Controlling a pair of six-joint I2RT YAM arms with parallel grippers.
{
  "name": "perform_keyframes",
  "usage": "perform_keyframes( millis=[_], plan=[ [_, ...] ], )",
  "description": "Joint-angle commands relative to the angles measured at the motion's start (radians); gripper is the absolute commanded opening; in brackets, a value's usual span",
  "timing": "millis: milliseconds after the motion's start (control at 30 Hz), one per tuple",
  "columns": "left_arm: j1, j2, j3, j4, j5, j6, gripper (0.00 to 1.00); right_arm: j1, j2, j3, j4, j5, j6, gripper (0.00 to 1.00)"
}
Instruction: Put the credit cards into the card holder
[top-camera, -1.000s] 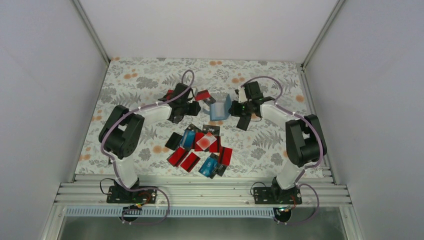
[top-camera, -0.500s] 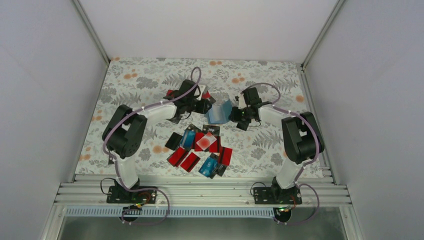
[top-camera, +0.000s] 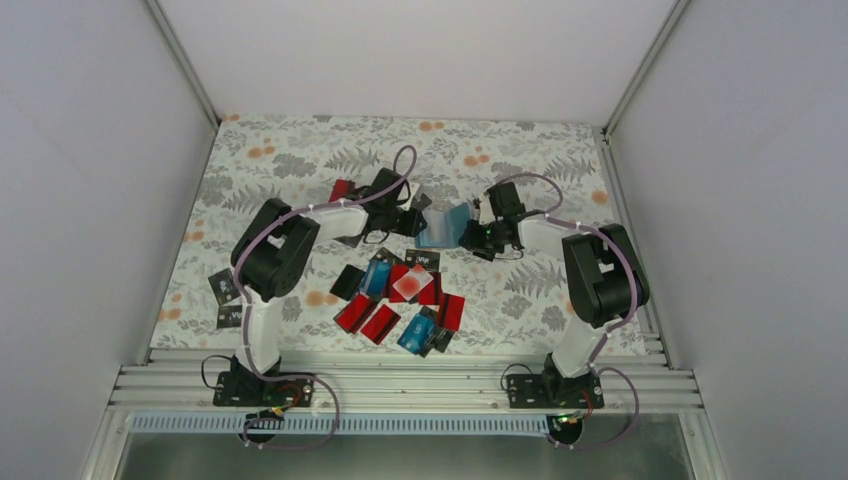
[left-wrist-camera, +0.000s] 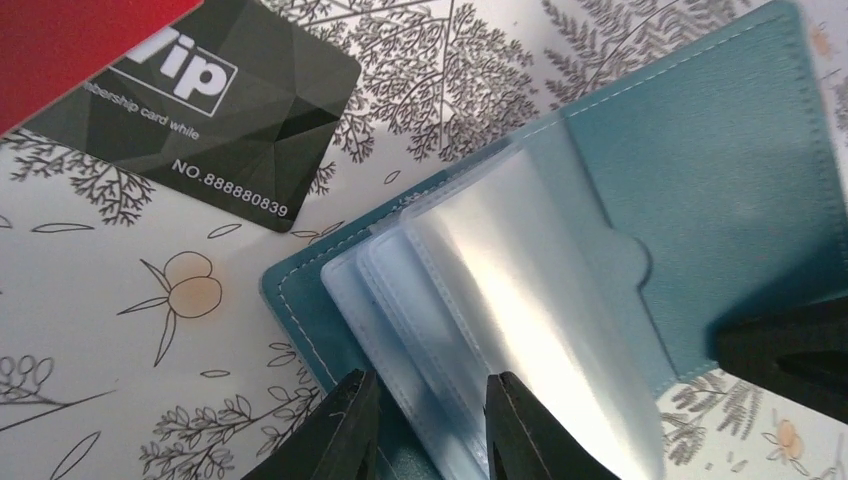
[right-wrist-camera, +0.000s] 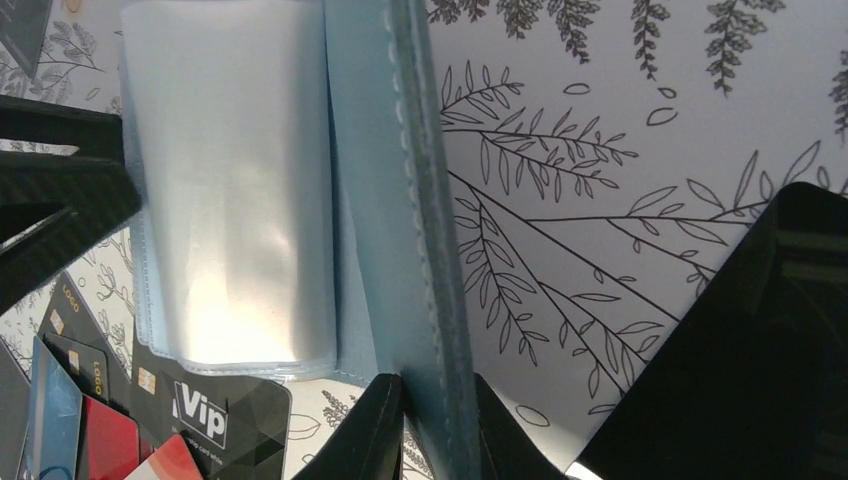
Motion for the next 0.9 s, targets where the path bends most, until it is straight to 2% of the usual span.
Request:
perform_keyframes(
  millis=[0,267,567,867],
  plan=[
    [-0.006,0.047,0.042,-0.015,0.007,0.024,0.28,-0.007,0.014,-0.028,0.033,0.002,0.013,0.15],
    [-0.033,0.096,0.113,-0.077,-0.034,0.051,0.28,-0.01,0.02,-0.033,0.059,-0.036,0.007,0.17],
    [-0.064,0.117,0.172,-0.125,-0.083,0.075,0.54,-0.009,0.007,-0.01,0.037,-0.031,-0.007,0.41],
    [-0.066,0.016,0.132,-0.15,-0.144,0.085,0.71,-0.013,-0.074,0.028,-0.047,0.02,-0.039,0.62]
  ],
)
